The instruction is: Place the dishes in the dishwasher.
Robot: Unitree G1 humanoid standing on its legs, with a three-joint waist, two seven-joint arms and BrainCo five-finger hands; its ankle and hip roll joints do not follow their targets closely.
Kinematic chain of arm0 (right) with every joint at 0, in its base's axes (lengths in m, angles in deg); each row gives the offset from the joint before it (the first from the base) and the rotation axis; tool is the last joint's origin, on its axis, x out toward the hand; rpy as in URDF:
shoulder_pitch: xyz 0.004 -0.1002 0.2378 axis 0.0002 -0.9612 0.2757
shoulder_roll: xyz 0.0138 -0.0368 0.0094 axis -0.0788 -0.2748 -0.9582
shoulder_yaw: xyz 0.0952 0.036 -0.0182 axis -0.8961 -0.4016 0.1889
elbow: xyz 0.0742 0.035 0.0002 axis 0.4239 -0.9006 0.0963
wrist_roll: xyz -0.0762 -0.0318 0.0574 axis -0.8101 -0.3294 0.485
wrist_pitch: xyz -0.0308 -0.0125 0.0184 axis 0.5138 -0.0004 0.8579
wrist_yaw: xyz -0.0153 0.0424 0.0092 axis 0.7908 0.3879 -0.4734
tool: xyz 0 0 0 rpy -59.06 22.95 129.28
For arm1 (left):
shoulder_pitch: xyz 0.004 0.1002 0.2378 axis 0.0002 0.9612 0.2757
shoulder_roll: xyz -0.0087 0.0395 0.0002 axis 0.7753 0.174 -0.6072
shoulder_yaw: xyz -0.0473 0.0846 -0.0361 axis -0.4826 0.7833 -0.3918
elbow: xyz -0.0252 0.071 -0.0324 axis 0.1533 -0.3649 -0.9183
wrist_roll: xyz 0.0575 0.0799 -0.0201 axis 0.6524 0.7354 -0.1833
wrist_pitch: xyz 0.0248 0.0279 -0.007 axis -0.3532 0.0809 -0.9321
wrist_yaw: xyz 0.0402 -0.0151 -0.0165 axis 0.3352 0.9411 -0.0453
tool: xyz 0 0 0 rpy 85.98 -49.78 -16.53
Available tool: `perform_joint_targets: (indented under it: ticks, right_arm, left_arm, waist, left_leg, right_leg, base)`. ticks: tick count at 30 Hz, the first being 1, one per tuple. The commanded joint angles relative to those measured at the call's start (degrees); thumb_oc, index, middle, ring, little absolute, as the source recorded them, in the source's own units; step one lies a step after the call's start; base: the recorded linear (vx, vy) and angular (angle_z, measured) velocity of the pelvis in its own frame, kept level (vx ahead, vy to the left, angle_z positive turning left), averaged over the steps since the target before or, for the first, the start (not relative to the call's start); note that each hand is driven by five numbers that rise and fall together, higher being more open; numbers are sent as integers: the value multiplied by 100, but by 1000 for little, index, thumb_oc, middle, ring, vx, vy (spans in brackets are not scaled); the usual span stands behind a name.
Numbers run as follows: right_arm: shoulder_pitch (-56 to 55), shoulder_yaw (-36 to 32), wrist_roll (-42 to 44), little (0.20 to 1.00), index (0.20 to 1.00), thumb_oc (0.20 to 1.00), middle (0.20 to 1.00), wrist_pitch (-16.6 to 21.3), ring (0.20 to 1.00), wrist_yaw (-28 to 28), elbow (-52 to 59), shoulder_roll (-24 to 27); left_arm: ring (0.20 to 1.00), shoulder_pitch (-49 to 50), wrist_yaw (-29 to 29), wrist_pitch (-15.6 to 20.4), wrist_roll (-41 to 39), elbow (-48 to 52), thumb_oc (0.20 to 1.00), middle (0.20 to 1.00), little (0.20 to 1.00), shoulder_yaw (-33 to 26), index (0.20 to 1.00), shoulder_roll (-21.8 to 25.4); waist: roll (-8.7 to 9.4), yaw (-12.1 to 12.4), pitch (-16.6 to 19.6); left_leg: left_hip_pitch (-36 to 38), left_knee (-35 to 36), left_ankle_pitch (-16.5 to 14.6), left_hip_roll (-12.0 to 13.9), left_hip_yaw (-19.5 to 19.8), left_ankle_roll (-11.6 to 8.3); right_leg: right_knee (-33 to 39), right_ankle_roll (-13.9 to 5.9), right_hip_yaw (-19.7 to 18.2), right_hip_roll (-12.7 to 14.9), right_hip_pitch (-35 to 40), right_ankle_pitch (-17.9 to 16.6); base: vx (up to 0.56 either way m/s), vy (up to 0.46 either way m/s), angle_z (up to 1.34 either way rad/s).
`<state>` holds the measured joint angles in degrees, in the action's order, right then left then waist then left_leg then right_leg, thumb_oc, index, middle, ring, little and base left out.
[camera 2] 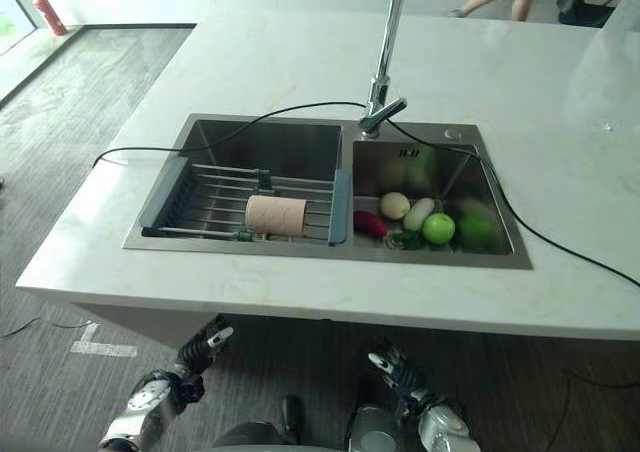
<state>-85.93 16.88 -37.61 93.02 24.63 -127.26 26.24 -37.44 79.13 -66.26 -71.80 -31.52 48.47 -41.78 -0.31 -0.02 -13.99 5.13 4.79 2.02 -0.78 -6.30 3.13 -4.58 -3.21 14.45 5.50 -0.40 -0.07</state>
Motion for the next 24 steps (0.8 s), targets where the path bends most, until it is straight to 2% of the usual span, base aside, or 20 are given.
perform_joint_targets:
  ticks: [1, 4, 5, 6, 7, 10, 11, 12, 13, 14, 18, 19, 21, 22, 23, 24]
  right_arm:
    - [157, -117, 70, 1000, 1000, 1000, 1000, 130, 1000, 135, 39, 203]
    - [100, -363, -149, 1000, 1000, 1000, 1000, 150, 1000, 116, -207, 307]
    - [6, -480, -296, 1000, 1000, 1000, 1000, 177, 1000, 109, -213, 400]
    - [-72, -557, -367, 1000, 1000, 1000, 1000, 224, 1000, 101, -223, 470]
    - [-111, -627, -390, 1000, 1000, 1000, 1000, 276, 1000, 93, -269, 533]
    - [-103, -880, -285, 1000, 1000, 1000, 1000, 381, 1000, 81, -548, 717]
    - [-86, -1058, -322, 1000, 1000, 1000, 1000, 346, 1000, 75, -603, 758]
    - [-92, -1129, -272, 1000, 1000, 1000, 1000, 379, 1000, 85, -711, 796]
    - [-92, -1129, -272, 1000, 1000, 1000, 1000, 379, 1000, 85, -711, 796]
    - [-121, -1198, -145, 1000, 1000, 1000, 1000, 365, 1000, 131, -840, 813]
    - [-147, -1282, -184, 1000, 1000, 1000, 1000, 371, 1000, -49, -1241, 743]
    - [-132, -1274, -202, 1000, 1000, 1000, 1000, 391, 1000, -83, -1367, 697]
    - [-98, -1170, -112, 1000, 1000, 1000, 1000, 371, 1000, -70, -1440, 609]
    - [-93, -1144, -98, 1000, 1000, 1000, 1000, 365, 1000, -62, -1437, 579]
    - [-60, -1062, -49, 1000, 1000, 1000, 1000, 350, 1000, -29, -1434, 539]
    - [-43, -978, -21, 1000, 1000, 1000, 1000, 360, 1000, 2, -1413, 494]
  left_arm:
    - [1000, -18, -586, -265, -739, -391, 1000, 1000, 1000, -368, 1000, -53]
    - [1000, 87, -782, -6, -1131, -738, 1000, 1000, 1000, -987, 1000, -4]
    - [1000, 194, -846, 142, -1036, -704, 1000, 1000, 1000, -1265, 1000, 120]
    - [1000, 264, -975, 160, -921, -615, 1000, 1000, 1000, -1432, 1000, 230]
    - [1000, 330, -1112, 126, -832, -534, 1000, 1000, 1000, -1554, 1000, 324]
    - [1000, 514, -1638, 10, -731, -394, 1000, 1000, 1000, -1985, 1000, 598]
    - [1000, 500, -1853, -23, -667, -377, 1000, 1000, 1000, -2176, 1000, 741]
    - [1000, 467, -2207, -92, -425, -424, 1000, 1000, 1000, -2292, 1000, 900]
    - [1000, 467, -2207, -92, -425, -424, 1000, 1000, 1000, -2292, 1000, 900]
    - [1000, 457, -2473, -33, -472, -426, 1000, 1000, 1000, -2463, 1000, 1164]
    - [1000, 512, -2867, 251, -472, -593, 1000, 1000, 1000, -3164, 1000, 1903]
    - [1000, 536, -2918, 426, -364, -703, 1000, 1000, 1000, -3407, 1000, 2227]
    - [1000, 530, -2822, 451, -117, -805, 1000, 1000, 1000, -3867, 1000, 2970]
    - [1000, 522, -2905, 558, 46, -796, 1000, 1000, 1000, -3974, 1000, 3140]
    - [1000, 492, -2896, 564, 240, -806, 1000, 1000, 1000, -4198, 1000, 3535]
    - [1000, 479, -2935, 727, 425, -781, 1000, 1000, 1000, -4333, 1000, 3784]
  waist:
    - [-163, -92, 98]
    - [-162, -169, 58]
    - [-157, -176, -6]
    - [-168, -142, -78]
    - [-209, -91, -135]
    - [-417, 56, -231]
    - [-453, 37, -234]
    - [-531, 37, -218]
    - [-531, 37, -218]
    - [-628, 53, -159]
    - [-855, 108, -9]
    - [-898, 131, 36]
    - [-928, 172, 118]
    - [-923, 181, 133]
    - [-923, 212, 174]
    - [-908, 234, 198]
  left_leg:
    - [-37, -365, -227, 100, 45, -298]
    - [-218, -1007, -493, 38, 48, -294]
    - [-435, -1580, -652, -62, 162, -281]
    - [-723, -2069, -523, -42, 282, -351]
    - [-944, -2203, -326, -21, 445, -415]
    - [-1204, -1707, 171, 145, 736, -567]
    - [-1145, -1484, 98, 194, 539, -570]
    - [-1166, -1321, 253, 287, 542, -649]
    - [-1166, -1321, 253, 287, 542, -649]
    - [-1031, -950, 227, 309, 544, -678]
    - [-692, -462, 280, 261, 678, -727]
    - [-627, -424, 255, 233, 715, -714]
    - [-530, -353, 209, 223, 707, -686]
    - [-508, -344, 196, 215, 714, -676]
    - [-477, -323, 170, 208, 709, -655]
    - [-455, -309, 154, 208, 701, -643]
  right_leg:
    - [-182, 9, -129, -341, 278, 384]
    - [-216, 110, -180, -267, 245, 442]
    - [-283, 147, -256, -172, 192, 451]
    - [-302, 185, -320, -151, 209, 457]
    - [-319, 196, -411, -174, 199, 458]
    - [-326, 150, -601, -214, 210, 518]
    - [-254, 114, -506, -113, 256, 508]
    - [-190, 97, -468, -75, 282, 493]
    - [-190, 97, -468, -75, 282, 493]
    - [-116, 9, -387, 49, 298, 442]
    - [38, -106, -302, 163, 331, 365]
    - [84, -131, -299, 179, 336, 335]
    - [166, -154, -264, 184, 370, 300]
    - [181, -157, -249, 186, 381, 291]
    - [204, -166, -220, 188, 396, 281]
    - [218, -171, -195, 190, 412, 274]
  base:
    - [58, -79, 7]
    - [21, -20, 11]
    - [-16, 35, 8]
    - [-19, 74, 7]
    - [-5, 105, 8]
    - [32, 243, -20]
    - [16, 253, -34]
    - [-2, 175, -19]
    - [33, 222, -4]
    - [60, 198, 7]
    - [88, 191, 18]
    - [66, 67, 11]
    - [57, 22, 11]
    - [48, -20, 10]
    - [44, -36, 13]
    - [48, -59, 13]
